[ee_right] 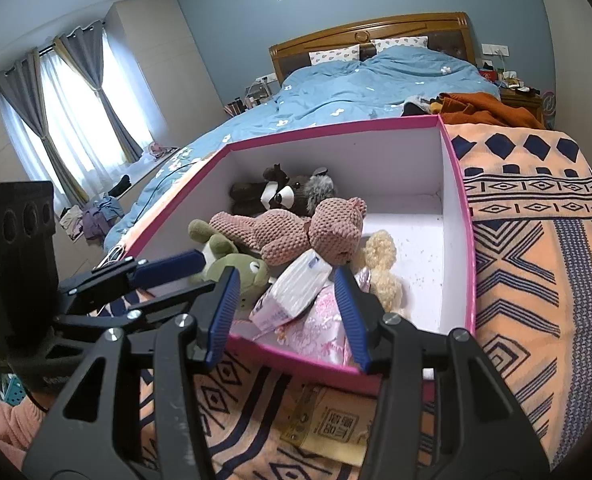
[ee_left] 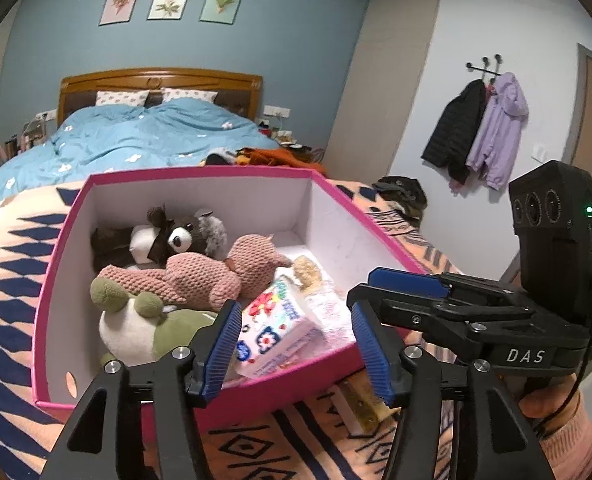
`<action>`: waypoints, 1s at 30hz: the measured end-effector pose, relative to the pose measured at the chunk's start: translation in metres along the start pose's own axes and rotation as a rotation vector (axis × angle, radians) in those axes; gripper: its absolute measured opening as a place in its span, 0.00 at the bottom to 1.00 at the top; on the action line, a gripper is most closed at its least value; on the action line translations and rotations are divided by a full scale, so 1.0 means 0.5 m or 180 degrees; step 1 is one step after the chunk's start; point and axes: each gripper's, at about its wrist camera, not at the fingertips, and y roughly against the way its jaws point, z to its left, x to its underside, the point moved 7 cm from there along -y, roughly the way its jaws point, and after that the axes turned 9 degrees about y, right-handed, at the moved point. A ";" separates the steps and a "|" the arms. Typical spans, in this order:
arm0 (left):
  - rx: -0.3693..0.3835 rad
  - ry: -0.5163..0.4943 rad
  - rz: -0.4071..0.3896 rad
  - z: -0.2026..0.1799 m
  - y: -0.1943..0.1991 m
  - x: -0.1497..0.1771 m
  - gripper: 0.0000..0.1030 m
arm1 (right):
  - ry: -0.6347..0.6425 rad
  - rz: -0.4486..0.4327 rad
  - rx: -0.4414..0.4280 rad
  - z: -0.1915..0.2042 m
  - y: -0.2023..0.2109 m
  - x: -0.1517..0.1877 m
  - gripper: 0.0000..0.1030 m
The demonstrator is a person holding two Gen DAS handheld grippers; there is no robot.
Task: Organize objects
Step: 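Open both grippers to release the floral tissue pack in the box, then move both grippers to the gold tissue pack and close on it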
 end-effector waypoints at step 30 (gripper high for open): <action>0.0237 -0.0076 0.0781 -0.063 -0.058 0.179 0.55 | -0.0319 0.0440 -0.0084 -0.064 0.030 0.194 0.64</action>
